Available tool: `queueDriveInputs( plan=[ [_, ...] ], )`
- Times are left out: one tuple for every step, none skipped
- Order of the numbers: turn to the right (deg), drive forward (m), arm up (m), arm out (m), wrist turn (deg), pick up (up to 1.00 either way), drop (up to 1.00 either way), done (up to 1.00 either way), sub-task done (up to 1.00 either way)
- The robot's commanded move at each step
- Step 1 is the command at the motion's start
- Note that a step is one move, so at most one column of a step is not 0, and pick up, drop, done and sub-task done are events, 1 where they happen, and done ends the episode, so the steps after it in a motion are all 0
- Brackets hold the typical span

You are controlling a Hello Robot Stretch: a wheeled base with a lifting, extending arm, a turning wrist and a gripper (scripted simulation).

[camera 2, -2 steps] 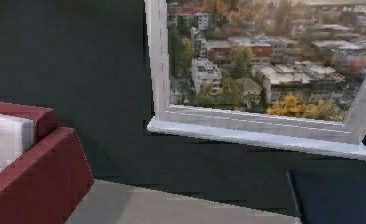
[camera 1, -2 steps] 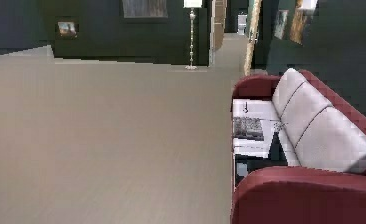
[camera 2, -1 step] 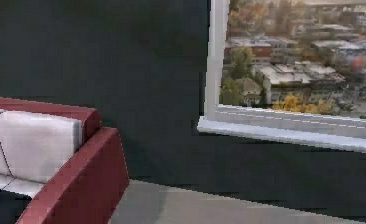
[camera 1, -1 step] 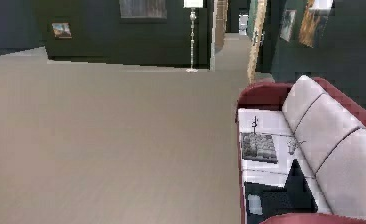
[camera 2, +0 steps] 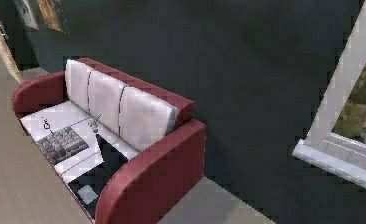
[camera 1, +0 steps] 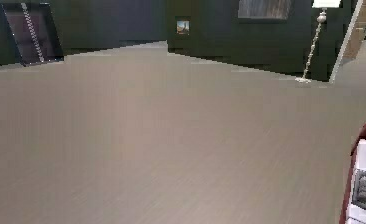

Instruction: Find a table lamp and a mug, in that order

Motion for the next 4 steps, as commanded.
queueDriveInputs(
  plan=[
    [0.0,0.6,0.0,0.0,0.0,0.0,0.0,0.0,0.0],
    [39.0,0.0,0.0,0.0,0.0,0.0,0.0,0.0,0.0],
    [0.0,1.0,0.0,0.0,0.0,0.0,0.0,0.0,0.0],
    [3.0,0.0,0.0,0.0,0.0,0.0,0.0,0.0,0.0]
  ],
)
